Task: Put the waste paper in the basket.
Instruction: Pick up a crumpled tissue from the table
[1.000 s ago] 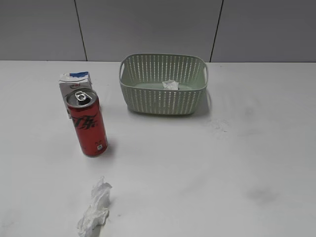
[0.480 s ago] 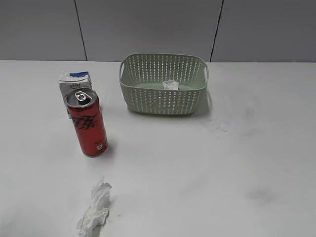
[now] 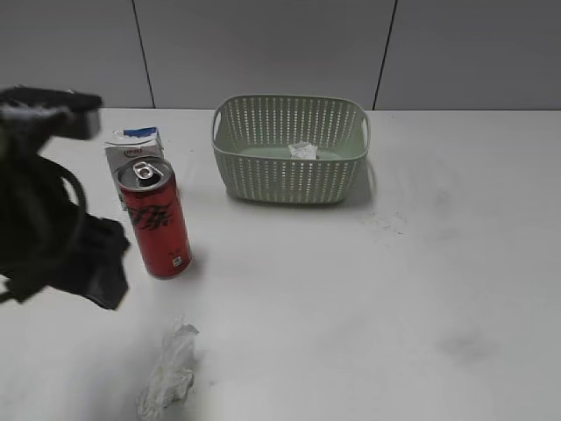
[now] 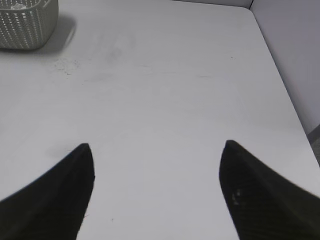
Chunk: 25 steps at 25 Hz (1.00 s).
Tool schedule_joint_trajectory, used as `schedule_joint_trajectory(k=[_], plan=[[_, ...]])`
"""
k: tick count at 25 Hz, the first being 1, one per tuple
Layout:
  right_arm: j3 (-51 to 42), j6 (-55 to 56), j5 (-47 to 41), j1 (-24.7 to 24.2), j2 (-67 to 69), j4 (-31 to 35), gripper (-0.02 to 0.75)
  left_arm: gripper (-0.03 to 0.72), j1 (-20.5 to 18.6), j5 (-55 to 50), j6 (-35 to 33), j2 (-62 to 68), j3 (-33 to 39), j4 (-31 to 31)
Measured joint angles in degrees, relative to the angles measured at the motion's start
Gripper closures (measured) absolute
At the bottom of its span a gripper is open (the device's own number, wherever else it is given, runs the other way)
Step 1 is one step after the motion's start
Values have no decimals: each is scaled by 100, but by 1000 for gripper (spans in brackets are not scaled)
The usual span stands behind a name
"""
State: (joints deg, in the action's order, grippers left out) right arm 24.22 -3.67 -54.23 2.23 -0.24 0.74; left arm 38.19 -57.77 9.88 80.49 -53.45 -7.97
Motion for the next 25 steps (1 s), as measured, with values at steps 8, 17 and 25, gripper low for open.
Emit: schedule_joint_trajectory(k=[8, 17, 25], plan=[[0, 23, 0, 0, 0, -23, 148, 100, 1420, 1037, 1561, 1245, -1, 836], [-6, 33, 0, 0, -1, -27, 148, 99, 1418, 1513, 1683, 2183, -5, 982], [-11, 38, 0, 0, -1, -27, 148, 99, 1059, 1650, 1688, 2601, -5, 888]])
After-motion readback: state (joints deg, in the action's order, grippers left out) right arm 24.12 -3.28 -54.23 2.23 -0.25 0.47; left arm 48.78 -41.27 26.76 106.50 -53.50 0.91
